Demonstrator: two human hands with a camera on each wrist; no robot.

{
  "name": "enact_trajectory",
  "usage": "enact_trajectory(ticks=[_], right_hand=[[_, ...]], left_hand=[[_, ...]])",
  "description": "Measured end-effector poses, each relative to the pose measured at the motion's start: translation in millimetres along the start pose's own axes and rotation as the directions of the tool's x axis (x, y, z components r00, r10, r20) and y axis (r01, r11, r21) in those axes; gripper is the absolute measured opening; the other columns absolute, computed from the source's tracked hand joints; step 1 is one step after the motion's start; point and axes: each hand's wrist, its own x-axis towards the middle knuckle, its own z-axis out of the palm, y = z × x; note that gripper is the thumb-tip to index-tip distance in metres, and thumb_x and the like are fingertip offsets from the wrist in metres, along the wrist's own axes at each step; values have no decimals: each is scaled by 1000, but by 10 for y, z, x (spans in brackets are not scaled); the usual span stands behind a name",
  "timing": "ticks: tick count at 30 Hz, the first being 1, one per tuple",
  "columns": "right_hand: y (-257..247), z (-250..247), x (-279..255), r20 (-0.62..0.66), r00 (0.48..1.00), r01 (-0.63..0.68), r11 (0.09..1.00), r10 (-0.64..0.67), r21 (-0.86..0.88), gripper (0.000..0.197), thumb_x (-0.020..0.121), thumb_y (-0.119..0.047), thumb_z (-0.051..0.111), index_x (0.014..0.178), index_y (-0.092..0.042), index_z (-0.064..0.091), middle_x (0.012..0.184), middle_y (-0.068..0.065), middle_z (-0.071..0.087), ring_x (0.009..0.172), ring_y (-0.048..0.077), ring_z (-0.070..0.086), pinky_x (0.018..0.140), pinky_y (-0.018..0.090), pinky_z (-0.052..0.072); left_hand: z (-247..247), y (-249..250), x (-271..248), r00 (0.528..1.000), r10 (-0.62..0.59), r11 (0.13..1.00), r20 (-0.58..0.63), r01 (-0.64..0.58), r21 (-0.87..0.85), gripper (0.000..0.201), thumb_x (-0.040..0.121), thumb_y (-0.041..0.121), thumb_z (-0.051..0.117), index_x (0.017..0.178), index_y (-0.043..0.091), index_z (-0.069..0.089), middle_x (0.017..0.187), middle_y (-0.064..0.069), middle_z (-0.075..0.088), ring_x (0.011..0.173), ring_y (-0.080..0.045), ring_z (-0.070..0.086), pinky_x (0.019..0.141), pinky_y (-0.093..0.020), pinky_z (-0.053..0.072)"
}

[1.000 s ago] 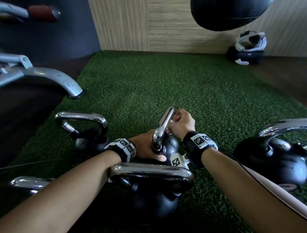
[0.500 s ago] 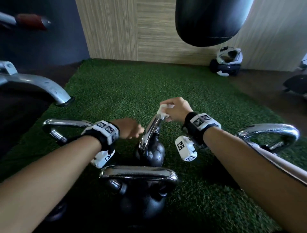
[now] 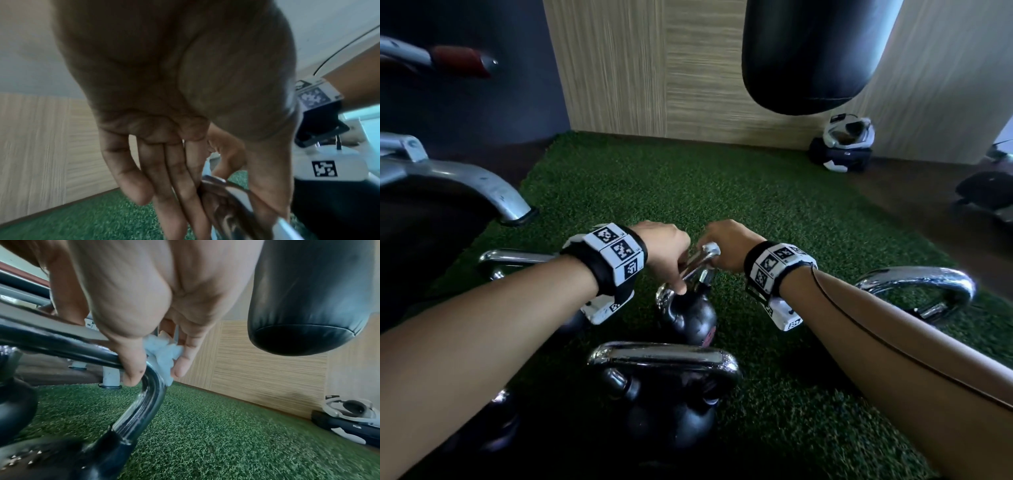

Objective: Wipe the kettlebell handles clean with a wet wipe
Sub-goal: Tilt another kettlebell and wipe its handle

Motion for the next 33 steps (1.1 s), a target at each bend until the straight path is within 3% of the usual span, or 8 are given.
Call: enact_trajectory(ticks=[3, 6, 12, 16, 21, 24, 27, 33], right_hand=[[55, -9, -136, -16, 999, -40, 997, 41, 59, 11, 85, -21, 79, 94, -27, 76, 86, -7, 67, 82, 11, 61, 64, 18, 44], [63, 72, -290, -59, 992, -107, 990, 112, 90, 28, 86, -22, 80, 112, -16, 75, 109, 3, 73, 95, 16, 67, 80, 22, 53], [-8, 142, -362, -58, 983, -166, 978, 174, 127, 45, 84, -28, 84, 123, -12, 69, 122, 6, 68, 111, 22, 65, 85, 25, 47], [-48, 136, -424, -62, 984, -158, 980, 166, 125, 46, 83, -30, 84, 124, -14, 69, 124, 6, 67, 112, 21, 64, 93, 29, 50], [-126, -81, -727, -45, 984, -160, 972, 170, 172, 27, 88, -15, 71, 114, -16, 77, 116, 5, 74, 106, 20, 68, 86, 26, 55], [-222, -237, -1068, -3, 982, -177, 920, 190, 351, 28, 88, -21, 71, 114, -21, 78, 108, -2, 75, 81, 12, 67, 58, 14, 48], [-384, -307, -1409, 105, 983, -185, 847, 153, 498, 37, 80, -24, 79, 117, -29, 76, 107, -7, 71, 86, 12, 72, 66, 24, 56], [-682, -288, -1733, 15, 987, -125, 707, 160, 696, 34, 84, -19, 69, 116, -25, 78, 103, -8, 76, 76, 14, 76, 84, 42, 63]], left_hand=[[38, -114, -16, 998, 36, 996, -52, -32, 80, 45, 75, 60, 78, 104, 27, 69, 100, 4, 72, 93, -23, 68, 74, -33, 51], [121, -268, -92, 981, 76, 994, -178, -61, 85, 54, 81, 56, 77, 132, 43, 64, 118, 4, 72, 105, -23, 68, 81, -32, 46], [293, -446, -169, 960, -22, 990, -281, -19, -140, 52, 80, 56, 79, 130, 48, 65, 108, 4, 77, 75, -12, 55, 67, -25, 38], [377, -360, -245, 950, -63, 978, -307, -3, -208, 50, 87, 50, 76, 135, 43, 62, 106, -2, 77, 82, -18, 66, 70, -25, 43], [577, -325, -564, 931, -170, 943, -323, 58, -328, 42, 101, 29, 57, 141, 42, 56, 108, -4, 76, 61, -11, 55, 54, -24, 44], [848, -448, -813, 923, -297, 796, -245, 97, -597, 40, 98, 14, 52, 126, 37, 70, 108, 4, 78, 82, -16, 73, 77, -35, 60], [1073, -484, -1085, 940, -333, 662, -69, 181, -727, 44, 96, 4, 49, 115, 35, 74, 105, 14, 77, 99, -9, 71, 98, -28, 53], [1599, -368, -1476, 957, -223, 423, 188, 269, -865, 39, 86, -12, 62, 105, 20, 72, 90, 2, 73, 72, -11, 63, 64, -25, 49]])
